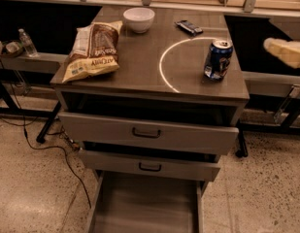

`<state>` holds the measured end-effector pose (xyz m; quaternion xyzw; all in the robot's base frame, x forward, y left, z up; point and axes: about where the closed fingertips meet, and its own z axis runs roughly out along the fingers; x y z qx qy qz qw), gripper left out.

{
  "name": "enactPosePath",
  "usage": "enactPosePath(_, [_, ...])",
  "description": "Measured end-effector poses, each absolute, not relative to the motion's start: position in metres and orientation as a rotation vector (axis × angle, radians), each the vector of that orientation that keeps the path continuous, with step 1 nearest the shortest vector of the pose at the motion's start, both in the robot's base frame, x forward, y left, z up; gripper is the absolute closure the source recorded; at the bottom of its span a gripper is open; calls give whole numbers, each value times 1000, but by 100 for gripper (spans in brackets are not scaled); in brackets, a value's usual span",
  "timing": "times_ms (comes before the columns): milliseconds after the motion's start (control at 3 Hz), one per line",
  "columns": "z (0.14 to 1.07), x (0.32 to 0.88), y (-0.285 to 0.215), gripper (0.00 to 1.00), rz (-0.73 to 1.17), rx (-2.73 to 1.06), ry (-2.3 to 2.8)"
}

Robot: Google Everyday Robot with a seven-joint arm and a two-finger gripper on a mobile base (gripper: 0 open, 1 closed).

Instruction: Pick pepsi can from bottom drawer and place on counter

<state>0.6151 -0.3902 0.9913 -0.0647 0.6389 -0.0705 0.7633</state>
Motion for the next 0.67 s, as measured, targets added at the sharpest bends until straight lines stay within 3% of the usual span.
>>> enactPosePath(333, [1053, 586, -442, 0, -285, -190, 1327])
enactPosePath(667, [1074, 580, -448, 0, -334, -245, 1302])
